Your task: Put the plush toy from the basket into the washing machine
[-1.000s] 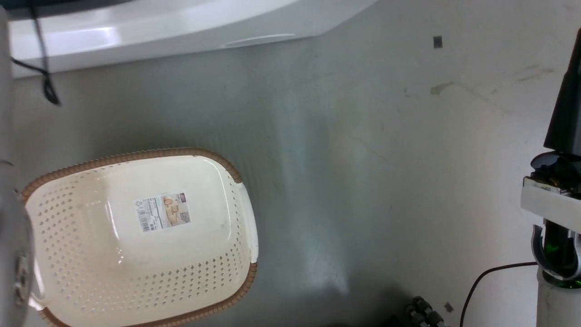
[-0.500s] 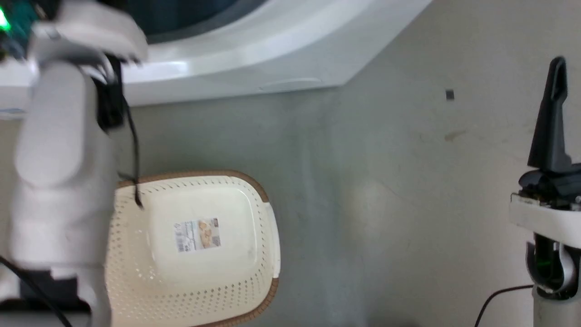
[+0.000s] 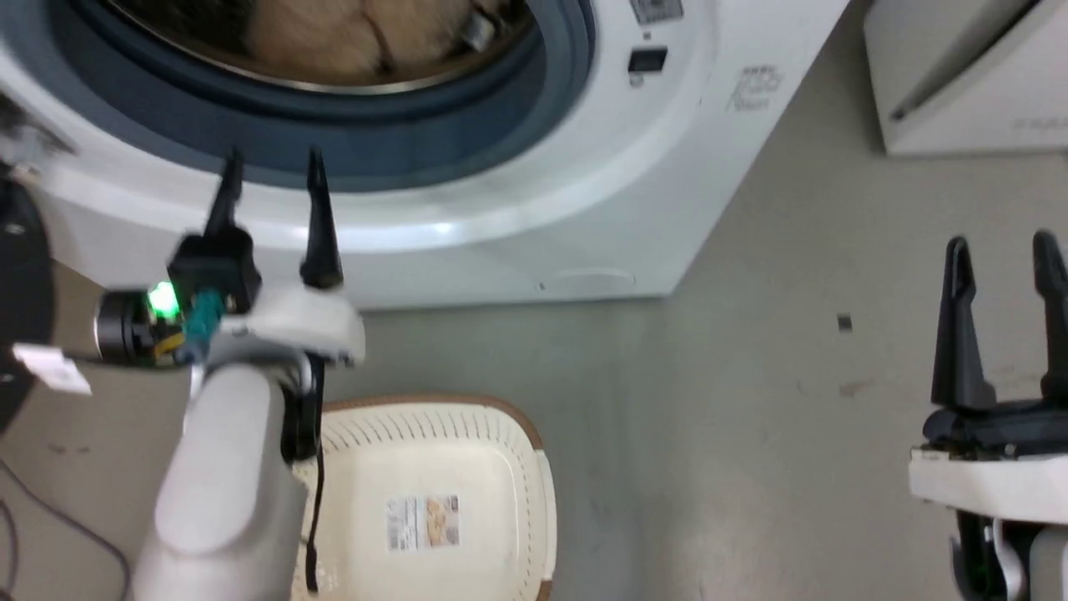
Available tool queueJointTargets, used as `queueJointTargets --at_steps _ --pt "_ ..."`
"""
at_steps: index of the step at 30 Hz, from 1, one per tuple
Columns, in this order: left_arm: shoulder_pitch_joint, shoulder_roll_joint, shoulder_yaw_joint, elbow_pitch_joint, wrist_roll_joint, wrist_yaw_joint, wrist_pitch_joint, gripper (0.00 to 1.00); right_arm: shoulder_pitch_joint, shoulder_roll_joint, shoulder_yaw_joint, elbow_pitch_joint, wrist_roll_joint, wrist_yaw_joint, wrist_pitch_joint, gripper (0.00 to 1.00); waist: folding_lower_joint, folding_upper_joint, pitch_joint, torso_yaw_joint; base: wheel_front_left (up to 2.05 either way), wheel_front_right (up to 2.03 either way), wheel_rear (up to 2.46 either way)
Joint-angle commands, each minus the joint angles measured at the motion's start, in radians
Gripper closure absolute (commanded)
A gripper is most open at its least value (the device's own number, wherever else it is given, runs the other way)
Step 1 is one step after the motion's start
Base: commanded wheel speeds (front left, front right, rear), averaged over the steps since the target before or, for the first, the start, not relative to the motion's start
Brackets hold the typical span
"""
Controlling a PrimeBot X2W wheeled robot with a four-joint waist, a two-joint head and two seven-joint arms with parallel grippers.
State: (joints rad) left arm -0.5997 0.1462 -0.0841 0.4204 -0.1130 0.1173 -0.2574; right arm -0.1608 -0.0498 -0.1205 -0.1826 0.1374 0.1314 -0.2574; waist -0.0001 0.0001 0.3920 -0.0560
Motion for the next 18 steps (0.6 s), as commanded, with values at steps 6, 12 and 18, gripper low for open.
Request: queueJointTargets --at_steps 6,12,18 --pt "0.190 -0.007 0.028 -0.066 0.022 -0.024 -0.004 0.00 0.087 0.000 0.000 0.022 -0.013 -0.001 -0.004 0.00 0.0001 -0.0001 -0.189 0.043 0.00 0.00 0.00" --pt "0.342 -0.017 0.029 -0.104 0.046 -0.035 -0.004 0.00 0.157 0.000 -0.003 0.039 -0.020 -0.001 -0.004 0.00 0.0001 -0.0001 -0.278 0.057 0.00 0.00 0.00" --pt "0.449 -0.036 0.033 -0.157 0.052 -0.041 -0.004 0.00 0.222 0.000 -0.004 0.058 -0.027 -0.001 -0.004 0.00 0.0001 -0.0001 -0.351 0.071 0.00 0.00 0.00"
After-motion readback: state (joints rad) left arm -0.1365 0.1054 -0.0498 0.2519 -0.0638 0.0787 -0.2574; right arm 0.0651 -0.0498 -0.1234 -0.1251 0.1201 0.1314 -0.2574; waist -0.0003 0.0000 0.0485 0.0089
